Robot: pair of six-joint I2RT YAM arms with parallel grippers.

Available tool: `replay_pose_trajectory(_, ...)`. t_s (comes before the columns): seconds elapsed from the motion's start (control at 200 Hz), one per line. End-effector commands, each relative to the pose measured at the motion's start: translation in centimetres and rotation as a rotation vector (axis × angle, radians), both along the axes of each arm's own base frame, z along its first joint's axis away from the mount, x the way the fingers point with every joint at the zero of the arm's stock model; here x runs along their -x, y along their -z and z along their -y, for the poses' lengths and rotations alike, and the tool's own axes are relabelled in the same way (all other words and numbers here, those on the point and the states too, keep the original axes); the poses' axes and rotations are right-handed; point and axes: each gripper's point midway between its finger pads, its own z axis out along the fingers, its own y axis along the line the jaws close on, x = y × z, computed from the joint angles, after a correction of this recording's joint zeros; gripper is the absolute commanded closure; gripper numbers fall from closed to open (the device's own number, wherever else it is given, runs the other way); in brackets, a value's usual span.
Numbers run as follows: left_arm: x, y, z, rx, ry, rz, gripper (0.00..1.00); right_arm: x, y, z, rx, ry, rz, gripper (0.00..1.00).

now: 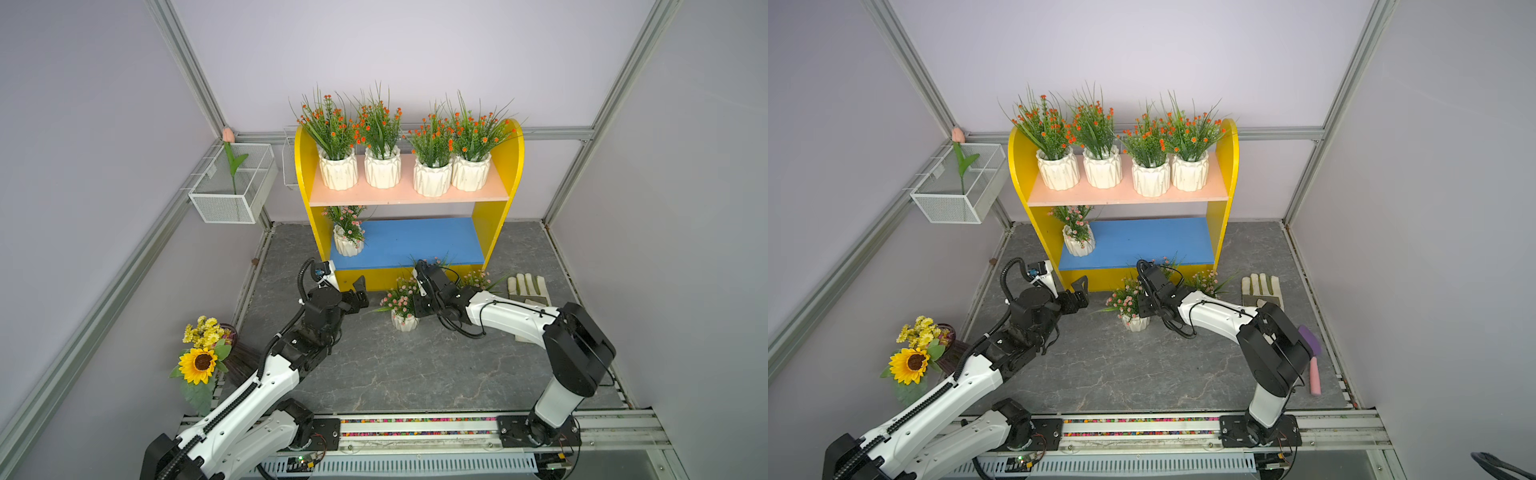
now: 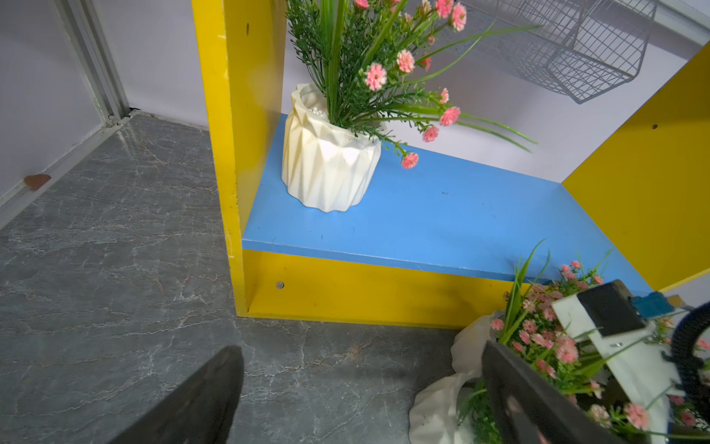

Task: Place the baby's breath potted plants on the rack by color
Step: Pick up the baby's breath potted plant from the center of the board.

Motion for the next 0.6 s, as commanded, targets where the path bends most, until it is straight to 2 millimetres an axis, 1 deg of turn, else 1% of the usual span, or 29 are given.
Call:
replay_pose_trajectory(0.0, 0.8, 0.7, 0.6, 0.028, 0.038, -0.023, 0.01, 1.4, 0.1, 0.4, 0.031, -0.029, -0.037, 0.92)
replay_pose_trajectory(0.155, 1.5, 0.6, 1.4, 0.037, 0.084, 0.0, 0.0, 2.2, -2.4, 0.6, 0.002, -0.063, -0.021, 0.92)
replay_pose_trajectory(0.24, 1.8, 1.0, 1.7, 0.036, 0.108, 0.005, 0.0, 2.7, -3.6, 1.0, 0.003, -0.079, -0.014, 0.93)
replay_pose_trajectory(0.48, 3.0, 2.8, 3.5, 0.039, 0.205, 0.009, 0.0, 3.8, -6.4, 2.4, -0.023, -0.09, 0.004, 0.93)
replay_pose_trajectory(0.595, 3.7, 3.3, 4.6, 0.003, 0.245, 0.026, 0.0, 4.2, -7.1, 2.9, -0.054, -0.091, -0.004, 0.93)
